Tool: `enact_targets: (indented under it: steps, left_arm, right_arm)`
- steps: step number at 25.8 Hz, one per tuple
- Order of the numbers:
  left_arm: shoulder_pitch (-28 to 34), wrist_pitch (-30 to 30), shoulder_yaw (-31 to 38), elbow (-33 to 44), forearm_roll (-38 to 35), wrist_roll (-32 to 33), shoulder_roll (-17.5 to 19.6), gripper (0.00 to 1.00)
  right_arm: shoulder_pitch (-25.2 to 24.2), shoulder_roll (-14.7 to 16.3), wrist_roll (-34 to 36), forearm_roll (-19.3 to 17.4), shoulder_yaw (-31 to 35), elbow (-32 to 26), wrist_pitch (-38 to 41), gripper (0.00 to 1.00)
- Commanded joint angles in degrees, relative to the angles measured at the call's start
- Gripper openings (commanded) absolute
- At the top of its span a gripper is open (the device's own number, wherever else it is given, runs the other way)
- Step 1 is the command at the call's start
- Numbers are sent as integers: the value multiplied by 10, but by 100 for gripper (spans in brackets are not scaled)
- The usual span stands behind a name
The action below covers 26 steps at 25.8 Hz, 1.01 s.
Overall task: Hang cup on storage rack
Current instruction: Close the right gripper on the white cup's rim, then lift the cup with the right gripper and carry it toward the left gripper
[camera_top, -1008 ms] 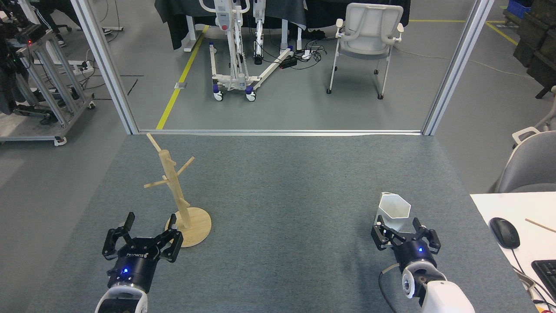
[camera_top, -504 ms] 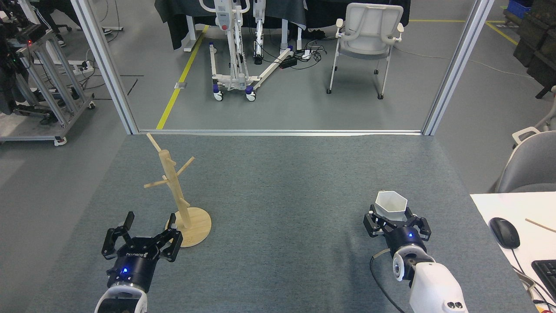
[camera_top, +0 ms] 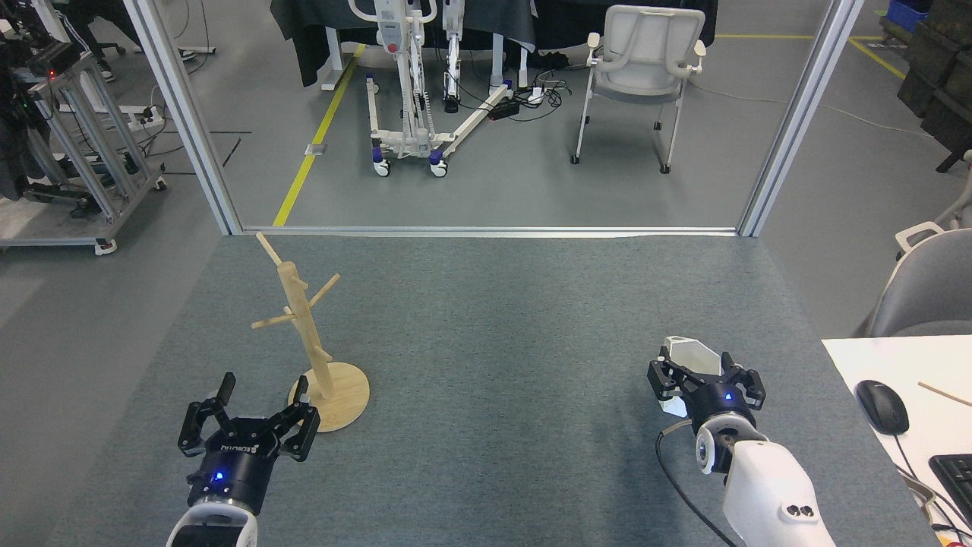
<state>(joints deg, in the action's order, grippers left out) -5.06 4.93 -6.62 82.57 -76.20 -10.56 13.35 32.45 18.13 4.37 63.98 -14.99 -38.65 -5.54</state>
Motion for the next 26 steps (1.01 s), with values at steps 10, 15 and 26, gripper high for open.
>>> enact_targets:
  steps: [10, 15, 26]
  left_arm:
    - [5, 0, 0, -1, 0, 0, -3, 99]
    - [4, -1, 1, -3, 1, 0, -3, 99]
    - [-1, -1, 1, -5, 1, 1, 0, 99]
  right_arm:
    - [13, -4, -1, 1, -4, 25, 2, 77]
    - [13, 1, -1, 1, -4, 24, 4, 40]
    - [-96, 97, 2, 1, -7, -310, 163, 30]
